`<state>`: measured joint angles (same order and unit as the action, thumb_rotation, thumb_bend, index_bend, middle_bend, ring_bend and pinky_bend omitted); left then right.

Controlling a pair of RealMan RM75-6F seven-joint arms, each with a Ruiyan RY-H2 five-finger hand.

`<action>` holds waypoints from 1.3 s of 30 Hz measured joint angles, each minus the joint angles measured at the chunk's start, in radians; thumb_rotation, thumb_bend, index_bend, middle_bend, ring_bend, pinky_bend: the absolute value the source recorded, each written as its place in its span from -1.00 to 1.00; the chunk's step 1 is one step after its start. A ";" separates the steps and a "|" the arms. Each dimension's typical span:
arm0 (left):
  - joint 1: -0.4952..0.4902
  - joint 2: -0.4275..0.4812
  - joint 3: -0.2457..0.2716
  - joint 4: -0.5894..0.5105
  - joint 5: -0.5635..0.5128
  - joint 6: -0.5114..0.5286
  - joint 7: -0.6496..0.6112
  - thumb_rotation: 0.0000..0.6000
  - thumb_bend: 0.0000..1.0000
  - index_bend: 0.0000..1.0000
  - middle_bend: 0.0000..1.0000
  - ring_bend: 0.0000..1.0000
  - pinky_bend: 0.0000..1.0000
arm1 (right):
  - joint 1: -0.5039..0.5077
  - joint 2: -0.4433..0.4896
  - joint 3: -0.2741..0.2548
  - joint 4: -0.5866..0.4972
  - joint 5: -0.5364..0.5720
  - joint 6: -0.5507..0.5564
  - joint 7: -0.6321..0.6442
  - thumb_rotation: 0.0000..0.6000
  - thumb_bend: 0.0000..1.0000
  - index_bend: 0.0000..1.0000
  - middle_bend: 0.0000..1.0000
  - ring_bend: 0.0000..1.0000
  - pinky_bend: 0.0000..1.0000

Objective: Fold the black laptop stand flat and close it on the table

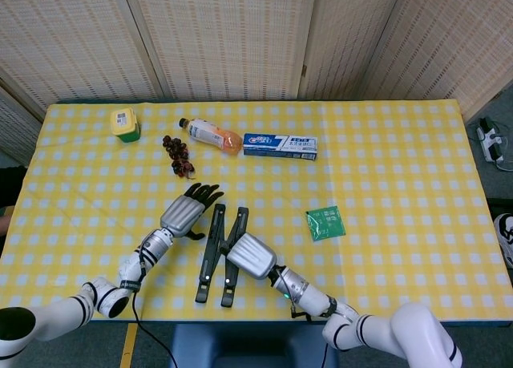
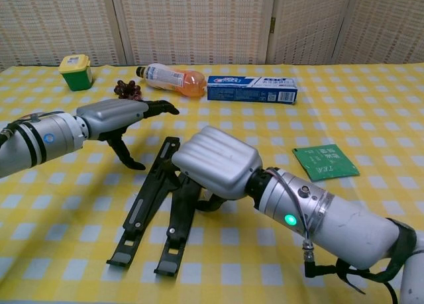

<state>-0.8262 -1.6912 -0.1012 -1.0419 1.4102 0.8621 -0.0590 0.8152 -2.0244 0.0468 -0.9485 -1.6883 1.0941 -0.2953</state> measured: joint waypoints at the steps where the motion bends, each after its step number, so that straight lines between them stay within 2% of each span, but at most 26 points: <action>1: 0.003 0.006 -0.001 -0.005 -0.003 0.002 -0.001 1.00 -0.62 -1.00 -1.00 -1.00 -1.00 | 0.001 0.018 -0.001 -0.027 0.000 -0.005 0.000 1.00 -0.55 -0.29 0.10 0.23 0.35; 4: 0.016 0.034 -0.004 -0.029 -0.010 0.012 -0.006 1.00 -0.62 -1.00 -1.00 -1.00 -1.00 | 0.008 0.073 -0.002 -0.115 0.003 -0.027 -0.001 1.00 -0.55 -0.57 -0.19 -0.02 0.04; 7: 0.031 0.064 -0.008 -0.059 -0.017 0.031 -0.015 1.00 -0.62 -1.00 -1.00 -1.00 -1.00 | 0.026 0.147 0.001 -0.230 0.017 -0.080 -0.009 1.00 -0.55 -0.92 -0.55 -0.37 -0.43; 8: 0.036 0.074 -0.010 -0.069 -0.019 0.038 -0.019 1.00 -0.62 -1.00 -1.00 -1.00 -1.00 | 0.035 0.172 0.003 -0.268 0.023 -0.106 -0.013 1.00 -0.55 -0.98 -0.68 -0.49 -0.58; 11: 0.052 0.104 -0.015 -0.101 -0.023 0.057 -0.036 1.00 -0.62 -1.00 -1.00 -1.00 -1.00 | 0.071 0.255 0.015 -0.384 0.058 -0.216 -0.033 1.00 -0.55 -1.00 -0.84 -0.67 -0.75; 16: 0.071 0.143 -0.009 -0.134 -0.024 0.068 -0.048 1.00 -0.62 -1.00 -1.00 -1.00 -1.00 | 0.160 0.364 0.045 -0.502 0.128 -0.409 -0.121 1.00 -0.55 -1.00 -0.87 -0.75 -0.79; 22: 0.083 0.160 -0.008 -0.150 -0.037 0.062 -0.057 1.00 -0.62 -1.00 -1.00 -1.00 -1.00 | 0.235 0.385 0.056 -0.522 0.196 -0.518 -0.231 1.00 -0.55 -1.00 -0.89 -0.80 -0.82; 29: 0.094 0.172 -0.009 -0.150 -0.045 0.062 -0.072 1.00 -0.62 -1.00 -1.00 -1.00 -1.00 | 0.268 0.346 0.043 -0.467 0.232 -0.546 -0.278 1.00 -0.55 -1.00 -0.94 -0.86 -0.88; 39: 0.104 0.173 -0.011 -0.129 -0.052 0.057 -0.102 1.00 -0.62 -1.00 -1.00 -1.00 -1.00 | 0.304 0.280 0.035 -0.378 0.238 -0.552 -0.269 1.00 -0.55 -1.00 -0.94 -0.86 -0.88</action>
<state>-0.7219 -1.5177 -0.1122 -1.1712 1.3585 0.9194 -0.1610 1.1191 -1.7440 0.0815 -1.3263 -1.4499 0.5425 -0.5647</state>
